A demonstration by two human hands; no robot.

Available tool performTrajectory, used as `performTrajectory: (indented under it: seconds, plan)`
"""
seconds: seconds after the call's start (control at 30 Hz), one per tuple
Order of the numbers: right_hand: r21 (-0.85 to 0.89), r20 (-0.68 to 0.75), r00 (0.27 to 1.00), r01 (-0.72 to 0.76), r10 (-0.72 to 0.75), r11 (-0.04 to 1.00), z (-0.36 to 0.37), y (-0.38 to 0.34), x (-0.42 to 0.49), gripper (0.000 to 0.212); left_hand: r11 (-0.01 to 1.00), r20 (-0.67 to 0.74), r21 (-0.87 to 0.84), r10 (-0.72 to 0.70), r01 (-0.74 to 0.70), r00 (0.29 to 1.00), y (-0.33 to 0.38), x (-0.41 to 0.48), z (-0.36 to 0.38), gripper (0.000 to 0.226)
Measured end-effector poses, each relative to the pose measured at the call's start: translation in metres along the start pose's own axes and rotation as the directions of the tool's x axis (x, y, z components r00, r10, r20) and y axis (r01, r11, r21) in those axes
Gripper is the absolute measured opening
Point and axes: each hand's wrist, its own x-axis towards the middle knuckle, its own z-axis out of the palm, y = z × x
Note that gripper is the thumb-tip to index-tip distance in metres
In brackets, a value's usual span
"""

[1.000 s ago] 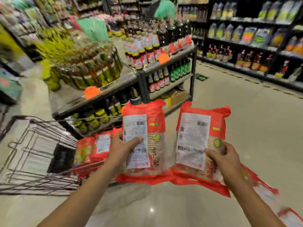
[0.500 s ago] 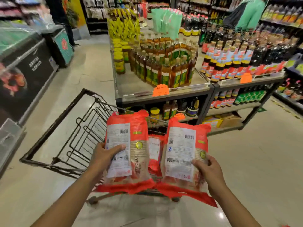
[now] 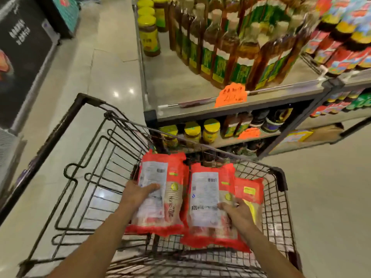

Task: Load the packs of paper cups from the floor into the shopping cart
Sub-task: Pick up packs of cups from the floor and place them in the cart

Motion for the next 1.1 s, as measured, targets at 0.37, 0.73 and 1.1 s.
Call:
performTrajectory:
  seconds: [0.37,0.73,1.1]
  plan:
    - [-0.155,-0.088,0.994,-0.071,0.058,0.985,0.036,0.024,0.104,0.035,0.957,-0.011,0.275,-0.097,0.096,0.995,0.003,0.086,0.074,0.066]
    - [-0.753,-0.071,0.808,0.341,-0.585,0.562,0.053,-0.106,-0.040,0.079,0.147,0.459,0.708,0.647,-0.691,0.608,0.117,-0.036,0.004,0.068]
    - [-0.876,-0.432,0.567,-0.077,-0.702,0.477,0.017,-0.056,-0.316,0.078,-0.433,0.672,0.399,0.737,-0.808,-0.063,0.135,-0.255,-0.040,0.077]
